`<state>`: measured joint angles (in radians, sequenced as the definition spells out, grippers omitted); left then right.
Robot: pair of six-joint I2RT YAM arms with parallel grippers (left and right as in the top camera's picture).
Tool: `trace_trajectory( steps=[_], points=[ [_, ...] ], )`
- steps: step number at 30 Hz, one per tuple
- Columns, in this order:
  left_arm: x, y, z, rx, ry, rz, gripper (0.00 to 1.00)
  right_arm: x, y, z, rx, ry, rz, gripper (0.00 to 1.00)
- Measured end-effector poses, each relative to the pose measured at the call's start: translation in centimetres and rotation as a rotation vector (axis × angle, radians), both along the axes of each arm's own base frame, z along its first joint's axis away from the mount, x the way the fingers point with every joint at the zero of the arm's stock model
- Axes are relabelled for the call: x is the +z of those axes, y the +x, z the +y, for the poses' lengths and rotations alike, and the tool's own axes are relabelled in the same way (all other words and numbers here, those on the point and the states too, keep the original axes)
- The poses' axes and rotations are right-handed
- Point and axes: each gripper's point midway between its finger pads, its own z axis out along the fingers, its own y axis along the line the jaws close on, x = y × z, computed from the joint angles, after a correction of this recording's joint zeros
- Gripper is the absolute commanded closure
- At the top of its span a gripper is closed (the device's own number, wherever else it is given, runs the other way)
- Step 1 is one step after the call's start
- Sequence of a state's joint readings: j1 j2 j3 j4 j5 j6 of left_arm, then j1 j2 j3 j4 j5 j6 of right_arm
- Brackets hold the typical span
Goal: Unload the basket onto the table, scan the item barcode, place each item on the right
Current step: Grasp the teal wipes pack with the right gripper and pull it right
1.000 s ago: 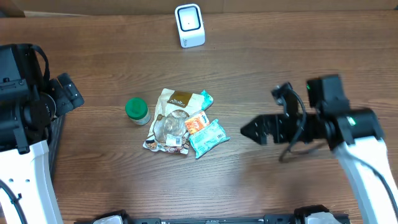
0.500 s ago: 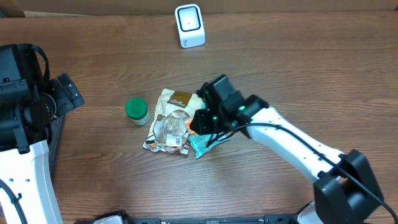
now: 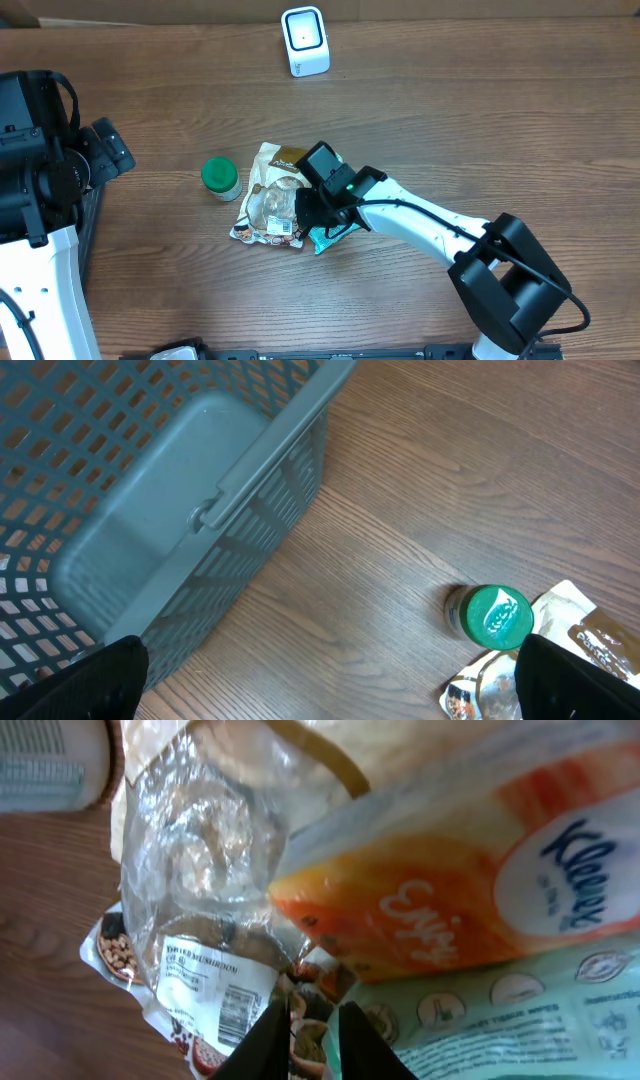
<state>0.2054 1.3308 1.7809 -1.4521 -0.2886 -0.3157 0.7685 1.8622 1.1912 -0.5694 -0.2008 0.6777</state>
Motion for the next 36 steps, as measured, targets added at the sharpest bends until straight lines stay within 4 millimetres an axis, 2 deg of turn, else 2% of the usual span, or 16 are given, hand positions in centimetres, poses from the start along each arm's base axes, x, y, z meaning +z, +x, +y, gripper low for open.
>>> trace_trajectory(
  steps=[6,10,15,18,20,25,31,35,36],
  points=[
    [0.0,0.0,0.0,0.000,0.000,0.000,0.00,-0.2,-1.4,0.5,0.031,-0.020,0.012,0.78],
    [0.0,0.0,0.0,0.000,0.000,0.000,0.00,-0.7,-2.8,-0.1,0.045,-0.061,0.053,0.78],
    [0.0,0.0,0.0,0.000,0.000,0.000,0.00,-1.5,-4.9,-2.5,0.044,-0.163,0.147,0.78],
    [0.0,0.0,0.0,0.000,0.000,0.000,0.00,-2.0,-6.2,-5.2,0.018,-0.284,0.195,0.77],
    [0.0,0.0,0.0,0.000,0.000,0.000,0.00,-2.1,-6.2,-6.8,-0.002,-0.352,0.193,0.76],
    [0.0,0.0,0.0,0.000,0.000,0.000,0.00,-2.1,-4.5,-11.2,-0.097,-0.480,0.186,0.74],
    [0.0,0.0,0.0,0.000,0.000,0.000,0.01,-2.0,-0.9,-17.2,-0.286,-0.534,0.202,0.69],
    [0.0,0.0,0.0,0.000,0.000,0.000,0.00,-2.1,1.7,-19.9,-0.358,-0.462,0.209,0.59],
    [0.0,0.0,0.0,0.000,0.000,0.000,0.00,-2.2,2.4,-20.1,-0.362,-0.420,0.213,0.47]
  ],
)
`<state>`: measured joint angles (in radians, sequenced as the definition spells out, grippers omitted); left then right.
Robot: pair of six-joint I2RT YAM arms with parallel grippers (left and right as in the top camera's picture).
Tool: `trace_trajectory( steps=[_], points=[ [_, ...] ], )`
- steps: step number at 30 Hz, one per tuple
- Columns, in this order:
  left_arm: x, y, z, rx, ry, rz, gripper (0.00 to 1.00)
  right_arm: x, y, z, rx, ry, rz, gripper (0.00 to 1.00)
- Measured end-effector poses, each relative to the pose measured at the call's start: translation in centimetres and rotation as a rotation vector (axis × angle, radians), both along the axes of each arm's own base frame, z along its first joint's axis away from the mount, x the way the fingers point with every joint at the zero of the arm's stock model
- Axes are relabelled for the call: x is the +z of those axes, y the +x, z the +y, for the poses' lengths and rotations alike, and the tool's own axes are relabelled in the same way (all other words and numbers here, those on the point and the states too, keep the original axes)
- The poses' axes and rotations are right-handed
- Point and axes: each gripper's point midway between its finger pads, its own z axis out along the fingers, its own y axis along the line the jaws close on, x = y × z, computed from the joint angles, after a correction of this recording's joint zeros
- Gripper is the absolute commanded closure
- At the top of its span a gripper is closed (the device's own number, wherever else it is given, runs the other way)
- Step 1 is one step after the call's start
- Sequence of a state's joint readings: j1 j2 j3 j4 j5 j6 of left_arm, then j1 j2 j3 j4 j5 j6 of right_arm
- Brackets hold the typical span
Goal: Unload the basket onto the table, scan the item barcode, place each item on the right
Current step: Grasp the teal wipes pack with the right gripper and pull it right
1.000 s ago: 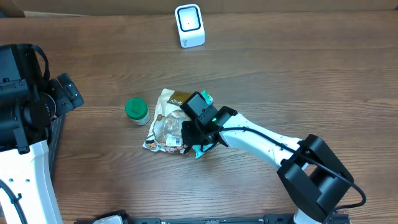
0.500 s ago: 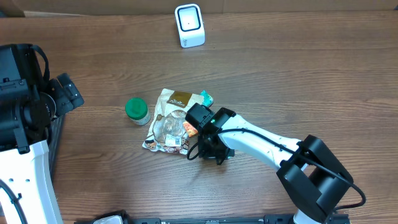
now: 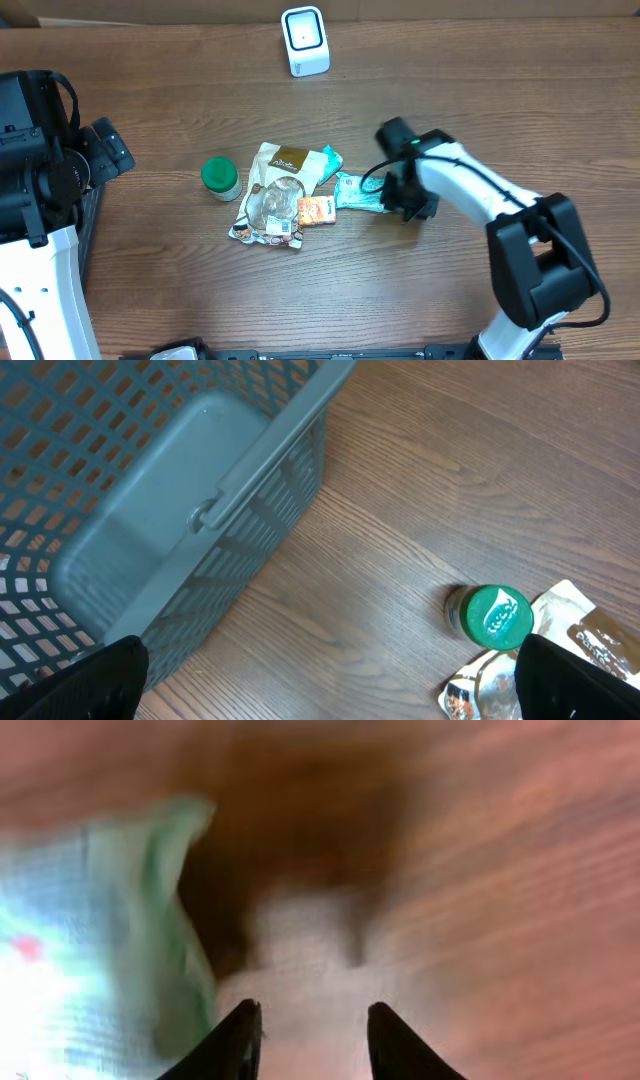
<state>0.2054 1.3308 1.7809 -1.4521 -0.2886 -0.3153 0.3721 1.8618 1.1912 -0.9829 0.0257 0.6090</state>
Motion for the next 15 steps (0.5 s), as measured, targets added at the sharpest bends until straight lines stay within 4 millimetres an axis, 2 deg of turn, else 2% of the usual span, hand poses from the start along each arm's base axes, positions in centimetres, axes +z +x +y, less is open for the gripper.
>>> trace_trajectory(
  steps=[4,7,9,12,15],
  points=[
    [0.0,0.0,0.0,0.000,0.000,0.000,0.00,0.5,2.9,-0.7,0.017,0.266,-0.042,0.35],
    [0.0,0.0,0.0,0.000,0.000,0.000,0.00,1.5,4.0,-1.5,0.022,0.434,-0.069,0.32],
    [0.0,0.0,0.0,0.000,0.000,0.000,0.00,2.0,4.4,-1.2,0.043,0.507,-0.093,0.33],
    [0.0,0.0,0.0,0.000,0.000,0.000,0.00,2.0,4.3,0.4,0.093,0.585,-0.118,0.37],
    [0.0,0.0,0.0,0.000,-0.001,0.001,0.00,0.2,2.7,2.0,0.110,0.622,-0.112,0.43]
  ],
)
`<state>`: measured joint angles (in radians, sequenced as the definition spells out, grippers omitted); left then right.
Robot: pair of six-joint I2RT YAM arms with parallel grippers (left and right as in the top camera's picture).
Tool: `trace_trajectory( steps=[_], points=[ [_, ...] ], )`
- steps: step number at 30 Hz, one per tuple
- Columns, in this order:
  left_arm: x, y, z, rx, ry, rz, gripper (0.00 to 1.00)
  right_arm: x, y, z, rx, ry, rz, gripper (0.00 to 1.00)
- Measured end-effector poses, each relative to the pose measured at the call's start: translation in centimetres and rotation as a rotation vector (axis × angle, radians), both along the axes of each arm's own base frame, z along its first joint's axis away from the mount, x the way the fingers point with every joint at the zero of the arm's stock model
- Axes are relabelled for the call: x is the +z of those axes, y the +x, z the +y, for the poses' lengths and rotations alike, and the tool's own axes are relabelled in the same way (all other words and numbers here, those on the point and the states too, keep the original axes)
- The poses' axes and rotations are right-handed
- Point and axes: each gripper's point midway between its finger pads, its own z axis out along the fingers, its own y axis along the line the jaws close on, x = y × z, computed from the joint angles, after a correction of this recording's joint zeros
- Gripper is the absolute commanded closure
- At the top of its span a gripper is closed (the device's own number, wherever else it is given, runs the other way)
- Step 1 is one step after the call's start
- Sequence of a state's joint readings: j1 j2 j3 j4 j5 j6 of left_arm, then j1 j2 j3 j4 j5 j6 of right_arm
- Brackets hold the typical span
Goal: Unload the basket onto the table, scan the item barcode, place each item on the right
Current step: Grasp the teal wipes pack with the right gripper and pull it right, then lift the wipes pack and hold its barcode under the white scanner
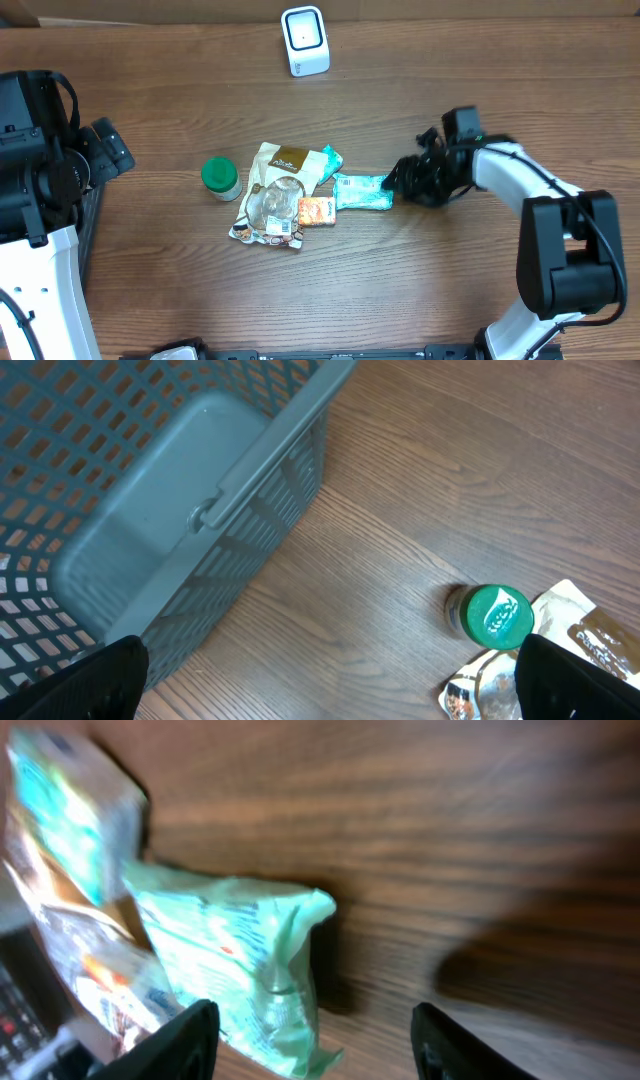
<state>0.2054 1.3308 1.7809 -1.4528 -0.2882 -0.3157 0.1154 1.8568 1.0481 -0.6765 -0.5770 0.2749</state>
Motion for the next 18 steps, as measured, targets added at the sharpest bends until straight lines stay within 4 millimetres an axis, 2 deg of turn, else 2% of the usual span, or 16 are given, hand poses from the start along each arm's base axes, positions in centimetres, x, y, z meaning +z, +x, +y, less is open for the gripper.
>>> trace_trajectory(
  steps=[1,7,9,11,12,18],
  points=[
    [0.0,0.0,0.0,0.000,0.000,0.000,0.00,-0.5,-0.9,0.5,0.000,0.022,0.019,0.44],
    [0.0,0.0,0.0,0.000,0.000,0.000,0.00,-0.7,-0.3,2.1,-0.035,0.146,-0.075,0.53],
    [0.0,0.0,0.0,0.000,0.000,0.000,0.01,-0.8,-0.4,2.4,-0.042,0.169,-0.084,0.72],
    [0.0,0.0,0.0,0.000,0.000,0.000,0.00,-1.1,-0.5,2.2,-0.054,0.161,-0.079,0.85],
    [0.0,0.0,0.0,0.000,0.000,-0.001,0.00,-1.2,-0.7,2.3,-0.052,0.168,-0.077,0.96],
    [0.0,0.0,0.0,0.000,0.000,0.000,0.00,-0.9,-0.7,2.7,-0.053,0.198,-0.072,0.96]
  ],
)
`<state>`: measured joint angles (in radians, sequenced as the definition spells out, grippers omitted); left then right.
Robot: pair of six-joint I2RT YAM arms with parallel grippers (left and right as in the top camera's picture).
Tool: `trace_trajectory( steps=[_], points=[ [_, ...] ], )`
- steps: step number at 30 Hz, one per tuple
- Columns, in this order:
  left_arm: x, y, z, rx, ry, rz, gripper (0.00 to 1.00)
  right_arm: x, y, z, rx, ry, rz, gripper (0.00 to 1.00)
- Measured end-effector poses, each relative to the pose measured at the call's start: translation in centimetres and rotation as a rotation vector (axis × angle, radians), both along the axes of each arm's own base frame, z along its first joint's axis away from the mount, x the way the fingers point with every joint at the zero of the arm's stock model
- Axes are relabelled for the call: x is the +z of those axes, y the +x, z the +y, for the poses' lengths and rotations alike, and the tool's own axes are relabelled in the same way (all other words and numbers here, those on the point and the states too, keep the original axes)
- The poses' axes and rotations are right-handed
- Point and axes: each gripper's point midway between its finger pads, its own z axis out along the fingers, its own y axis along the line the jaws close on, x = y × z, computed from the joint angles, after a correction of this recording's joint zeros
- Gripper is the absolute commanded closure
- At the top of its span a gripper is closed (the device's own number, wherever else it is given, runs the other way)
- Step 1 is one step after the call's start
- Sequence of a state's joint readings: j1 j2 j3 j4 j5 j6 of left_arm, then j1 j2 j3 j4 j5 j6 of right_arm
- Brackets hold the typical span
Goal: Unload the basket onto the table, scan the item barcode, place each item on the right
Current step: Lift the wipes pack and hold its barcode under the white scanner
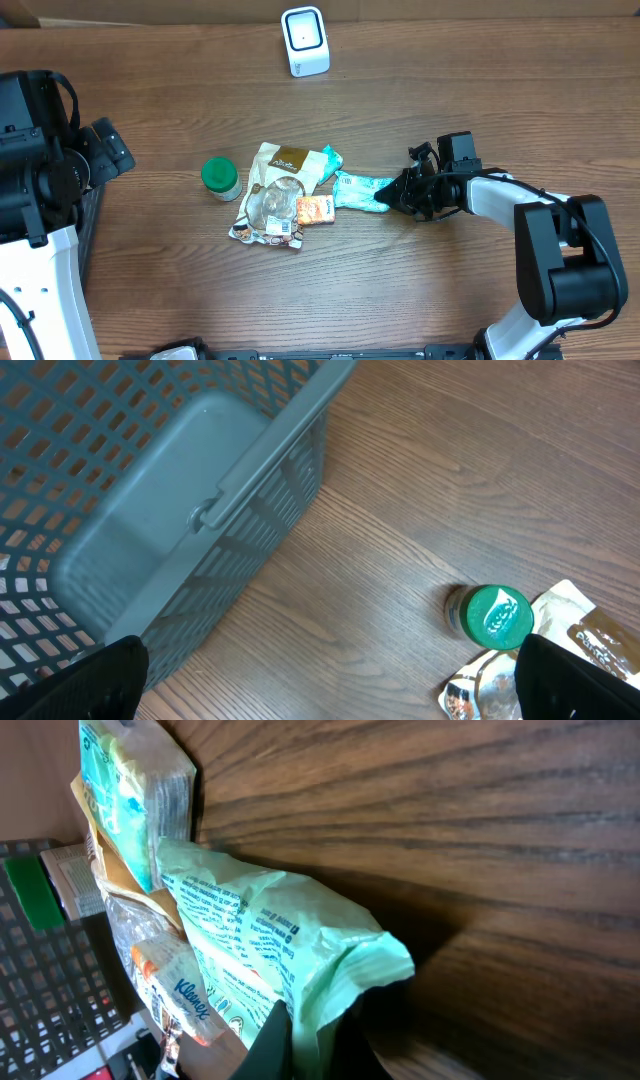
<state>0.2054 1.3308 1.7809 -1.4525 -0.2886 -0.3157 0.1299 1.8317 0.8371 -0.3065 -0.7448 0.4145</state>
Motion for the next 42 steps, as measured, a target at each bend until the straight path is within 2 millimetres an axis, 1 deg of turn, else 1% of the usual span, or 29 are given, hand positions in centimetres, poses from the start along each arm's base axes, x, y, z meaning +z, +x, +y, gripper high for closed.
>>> trace_trajectory(
  steps=[3,4,6,9,11,14,15,17,20,22,24,26,29,30,32,33,34,36,37,38,39,40,42],
  points=[
    [0.0,0.0,0.0,0.000,0.000,0.000,0.00,0.7,-0.8,-0.1,0.010,-0.013,0.048,0.96],
    [0.0,0.0,0.0,0.000,0.000,0.000,0.00,1.4,-1.1,-0.2,0.016,-0.021,0.054,0.96],
    [0.0,0.0,0.0,0.000,0.000,0.000,0.00,4.5,-0.9,-0.3,0.035,-0.026,0.011,0.96],
    [0.0,0.0,0.0,0.000,0.000,0.000,0.01,12.8,0.3,0.4,0.085,0.020,-0.167,0.96],
    [0.0,0.0,0.0,0.000,0.000,0.000,0.00,17.1,0.0,0.8,0.115,0.052,-0.256,0.96],
    [0.0,0.0,0.0,0.000,0.000,0.000,0.01,22.1,-1.4,1.2,0.162,0.105,-0.364,0.96],
    [0.0,0.0,0.0,0.000,0.000,0.000,0.00,22.9,-1.9,1.4,0.173,0.123,-0.382,0.96],
    [0.0,0.0,0.0,0.000,0.000,0.000,0.00,23.5,-2.6,1.6,0.188,0.147,-0.385,0.96],
    [0.0,0.0,0.0,0.000,0.000,0.000,0.00,24.4,-3.1,1.7,0.199,0.160,-0.410,0.96],
    [0.0,0.0,0.0,0.000,0.000,0.000,0.00,24.5,-3.3,1.5,0.196,0.150,-0.414,0.96],
    [0.0,0.0,0.0,0.000,0.000,0.000,0.00,24.0,-3.5,1.4,0.188,0.125,-0.396,0.96],
    [0.0,0.0,0.0,0.000,0.000,0.000,0.00,23.2,-3.5,1.3,0.178,0.071,-0.377,0.96],
    [0.0,0.0,0.0,0.000,0.000,-0.001,0.00,21.9,-3.5,1.7,0.180,-0.077,-0.324,0.96],
    [0.0,0.0,0.0,0.000,0.000,-0.001,0.00,22.0,-3.1,2.0,0.184,-0.117,-0.324,0.96],
    [0.0,0.0,0.0,0.000,0.000,0.001,0.00,22.5,-1.5,2.5,0.186,-0.222,-0.320,0.96],
    [0.0,0.0,0.0,0.000,0.000,-0.001,0.00,23.2,0.1,2.8,0.183,-0.295,-0.335,0.96],
    [0.0,0.0,0.0,0.000,0.000,-0.001,0.01,23.9,2.3,3.2,0.169,-0.361,-0.371,0.96],
    [0.0,0.0,0.0,0.000,0.000,0.002,0.00,24.5,5.6,3.3,0.138,-0.476,-0.406,0.96],
    [0.0,0.0,0.0,0.000,0.000,0.000,0.00,24.7,7.7,3.4,0.117,-0.535,-0.436,0.96],
    [0.0,0.0,0.0,0.000,0.000,0.001,0.00,25.1,11.7,3.6,0.068,-0.620,-0.523,0.96],
    [0.0,0.0,0.0,0.000,0.000,-0.001,0.00,25.1,13.9,3.6,0.043,-0.678,-0.577,0.96],
    [0.0,0.0,0.0,0.000,0.000,0.001,0.00,25.1,15.5,3.6,0.021,-0.718,-0.624,0.96],
    [0.0,0.0,0.0,0.000,0.000,0.000,0.00,24.9,19.5,3.5,-0.036,-0.831,-0.744,0.96]
  ],
)
